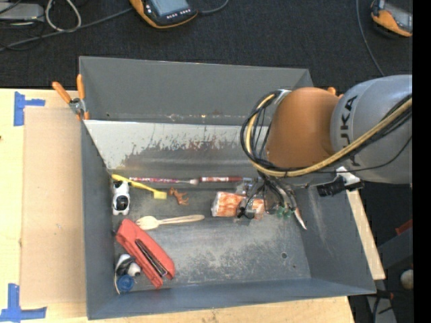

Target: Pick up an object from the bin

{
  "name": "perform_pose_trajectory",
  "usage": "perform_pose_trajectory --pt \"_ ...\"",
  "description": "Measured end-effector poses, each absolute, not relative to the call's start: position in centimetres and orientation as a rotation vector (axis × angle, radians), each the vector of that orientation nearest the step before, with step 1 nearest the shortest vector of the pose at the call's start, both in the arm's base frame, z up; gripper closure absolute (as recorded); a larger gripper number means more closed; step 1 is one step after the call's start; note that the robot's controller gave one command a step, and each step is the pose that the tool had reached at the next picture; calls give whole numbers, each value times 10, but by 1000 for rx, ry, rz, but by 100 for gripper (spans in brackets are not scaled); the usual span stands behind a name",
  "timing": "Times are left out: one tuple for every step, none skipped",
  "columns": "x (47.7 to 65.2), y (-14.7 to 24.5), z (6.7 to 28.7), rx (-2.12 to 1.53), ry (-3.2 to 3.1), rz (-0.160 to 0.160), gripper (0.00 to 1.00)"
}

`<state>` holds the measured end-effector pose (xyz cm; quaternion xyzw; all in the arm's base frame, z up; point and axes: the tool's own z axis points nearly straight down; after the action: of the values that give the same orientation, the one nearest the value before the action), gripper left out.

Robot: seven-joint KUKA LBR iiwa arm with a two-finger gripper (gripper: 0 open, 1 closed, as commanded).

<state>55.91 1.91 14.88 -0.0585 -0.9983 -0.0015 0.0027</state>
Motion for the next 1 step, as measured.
perform_pose_trajectory --pt "559 19 187 -184 -3129 -5 100"
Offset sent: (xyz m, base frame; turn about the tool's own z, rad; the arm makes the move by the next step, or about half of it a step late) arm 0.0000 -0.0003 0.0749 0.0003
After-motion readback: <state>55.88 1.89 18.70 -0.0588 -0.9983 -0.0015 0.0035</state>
